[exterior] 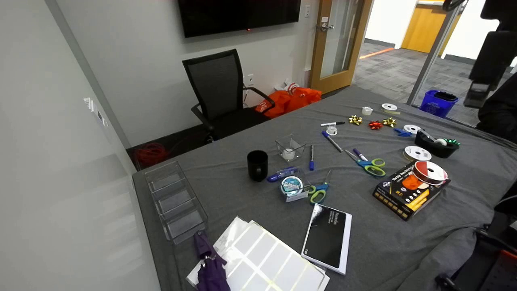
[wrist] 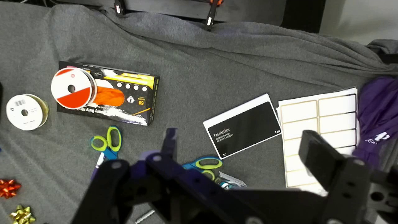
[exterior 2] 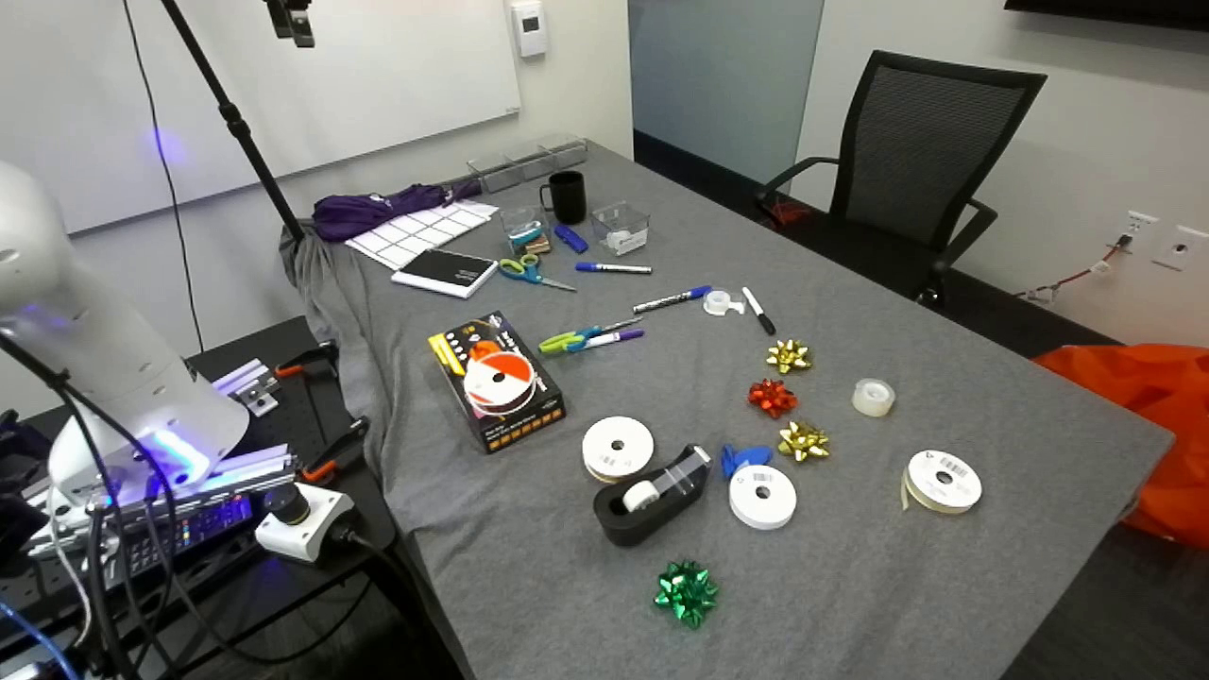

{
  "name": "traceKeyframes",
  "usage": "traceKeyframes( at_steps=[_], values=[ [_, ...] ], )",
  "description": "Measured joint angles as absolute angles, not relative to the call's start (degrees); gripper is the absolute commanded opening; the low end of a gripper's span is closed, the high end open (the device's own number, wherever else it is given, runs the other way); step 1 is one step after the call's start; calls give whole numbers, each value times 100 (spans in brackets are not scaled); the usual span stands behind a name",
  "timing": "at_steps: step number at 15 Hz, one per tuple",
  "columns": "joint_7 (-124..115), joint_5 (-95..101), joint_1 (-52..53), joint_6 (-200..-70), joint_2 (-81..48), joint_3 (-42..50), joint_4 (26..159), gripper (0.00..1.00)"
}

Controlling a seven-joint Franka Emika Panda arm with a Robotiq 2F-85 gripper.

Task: Put a marker into the cup

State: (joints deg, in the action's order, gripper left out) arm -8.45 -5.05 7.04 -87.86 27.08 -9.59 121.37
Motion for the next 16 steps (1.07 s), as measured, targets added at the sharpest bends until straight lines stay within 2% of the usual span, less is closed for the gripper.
traceKeyframes(
  at_steps=[16],
  values=[
    [-862,-690,690,-8960,2631,-858,12113,100]
  ],
)
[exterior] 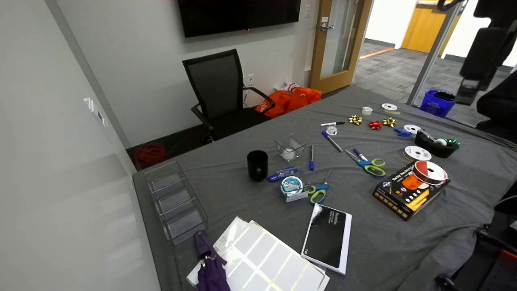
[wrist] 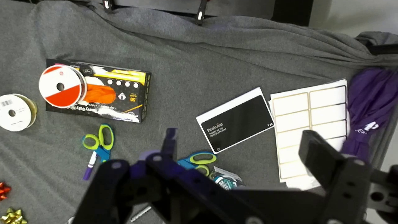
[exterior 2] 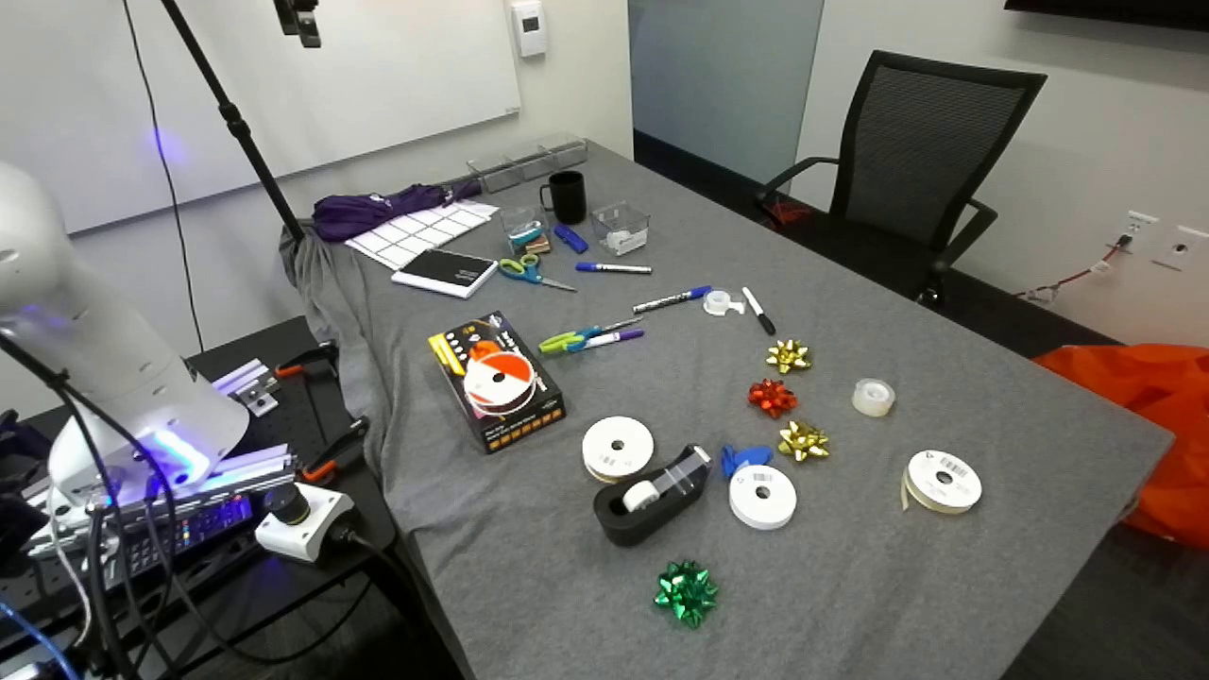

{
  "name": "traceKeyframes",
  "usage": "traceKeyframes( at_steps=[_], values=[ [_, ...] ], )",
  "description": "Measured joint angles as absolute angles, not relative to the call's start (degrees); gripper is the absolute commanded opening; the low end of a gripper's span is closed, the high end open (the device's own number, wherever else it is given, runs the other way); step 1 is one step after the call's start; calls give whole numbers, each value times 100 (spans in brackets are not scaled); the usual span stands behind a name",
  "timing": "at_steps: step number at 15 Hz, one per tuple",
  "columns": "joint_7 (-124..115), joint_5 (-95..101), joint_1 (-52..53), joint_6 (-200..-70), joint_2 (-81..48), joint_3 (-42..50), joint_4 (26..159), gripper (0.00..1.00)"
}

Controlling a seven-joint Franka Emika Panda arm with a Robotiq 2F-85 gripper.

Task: Put a marker into the cup

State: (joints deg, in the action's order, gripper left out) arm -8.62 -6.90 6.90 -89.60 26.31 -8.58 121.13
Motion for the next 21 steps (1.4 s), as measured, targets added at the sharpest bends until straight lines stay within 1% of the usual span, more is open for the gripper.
traceKeyframes(
  at_steps=[5,10,13,16,21],
  values=[
    [-840,-1074,567,-9946,2097,-421,11949,100],
    [-1306,-1666,481,-11867,1057,-295,11630,100],
    [-1741,-1657,478,-12694,330,-303,11138,100],
    [-1876,-1650,464,-12853,-45,-302,10785,100],
    [-1893,-1650,461,-12853,-54,-302,10721,100]
  ],
)
